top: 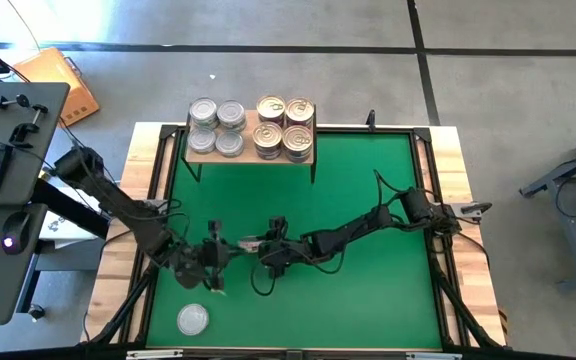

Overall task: Stack canned seafood by type on shelf
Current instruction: Stack the green tuna can on the other green tuna can on the shelf

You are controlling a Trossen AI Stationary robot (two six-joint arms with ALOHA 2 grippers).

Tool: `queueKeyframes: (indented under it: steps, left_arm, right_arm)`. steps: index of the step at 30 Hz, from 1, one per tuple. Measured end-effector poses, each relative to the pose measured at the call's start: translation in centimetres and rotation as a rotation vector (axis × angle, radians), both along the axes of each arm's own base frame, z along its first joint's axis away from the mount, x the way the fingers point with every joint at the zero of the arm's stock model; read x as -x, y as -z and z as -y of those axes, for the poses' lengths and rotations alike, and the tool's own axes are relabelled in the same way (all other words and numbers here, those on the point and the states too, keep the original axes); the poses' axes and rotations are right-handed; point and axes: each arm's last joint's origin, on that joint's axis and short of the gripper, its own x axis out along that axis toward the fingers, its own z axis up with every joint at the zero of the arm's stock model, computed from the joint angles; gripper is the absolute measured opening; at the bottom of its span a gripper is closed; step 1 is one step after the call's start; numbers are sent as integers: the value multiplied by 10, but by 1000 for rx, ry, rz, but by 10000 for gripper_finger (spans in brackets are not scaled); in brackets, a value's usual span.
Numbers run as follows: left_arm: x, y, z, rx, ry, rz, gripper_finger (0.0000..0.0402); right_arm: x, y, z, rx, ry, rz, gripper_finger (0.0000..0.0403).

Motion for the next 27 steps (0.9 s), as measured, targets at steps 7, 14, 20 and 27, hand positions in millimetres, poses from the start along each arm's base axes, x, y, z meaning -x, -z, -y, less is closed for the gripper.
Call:
queueKeyframes:
  steps: [7,14,20,27]
  left_arm:
    - [-7,8,0,-99,94,-71,137]
    - [-22,31,-10,-144,29,-159,261]
    - [-27,43,-12,-132,-15,-190,249]
    - [-27,46,-17,-99,-50,-221,154]
  right_arm:
    - [-1,-1,3,-12,6,11,125]
    - [-1,-1,3,-12,9,13,125]
    - [-2,-1,5,-23,23,17,125]
    - [-2,-1,5,-22,24,19,131]
